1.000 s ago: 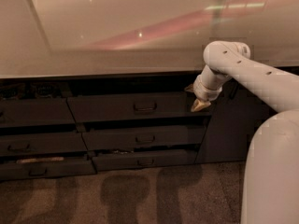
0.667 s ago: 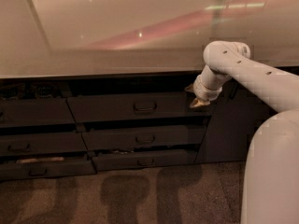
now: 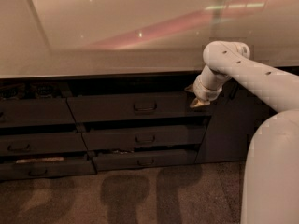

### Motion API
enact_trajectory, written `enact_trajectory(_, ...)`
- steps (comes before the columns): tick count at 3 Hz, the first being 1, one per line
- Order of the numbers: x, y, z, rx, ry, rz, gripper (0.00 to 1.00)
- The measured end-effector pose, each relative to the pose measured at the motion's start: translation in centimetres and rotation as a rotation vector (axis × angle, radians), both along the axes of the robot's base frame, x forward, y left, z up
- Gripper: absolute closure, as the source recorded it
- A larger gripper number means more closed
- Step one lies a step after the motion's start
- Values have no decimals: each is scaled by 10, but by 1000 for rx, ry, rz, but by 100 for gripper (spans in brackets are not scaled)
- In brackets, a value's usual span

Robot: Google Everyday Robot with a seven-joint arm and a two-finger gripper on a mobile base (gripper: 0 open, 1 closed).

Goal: Open top drawer

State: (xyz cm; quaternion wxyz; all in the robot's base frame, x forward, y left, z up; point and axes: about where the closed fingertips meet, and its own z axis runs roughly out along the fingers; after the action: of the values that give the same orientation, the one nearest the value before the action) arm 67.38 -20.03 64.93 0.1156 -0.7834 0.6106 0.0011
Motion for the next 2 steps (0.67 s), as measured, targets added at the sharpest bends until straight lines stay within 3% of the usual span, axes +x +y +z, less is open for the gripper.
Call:
enact_trajectory(1,-2,0,1,-1,-2,2,100)
enact_trajectory(2,-5,-7,12,-10,-40,0,100)
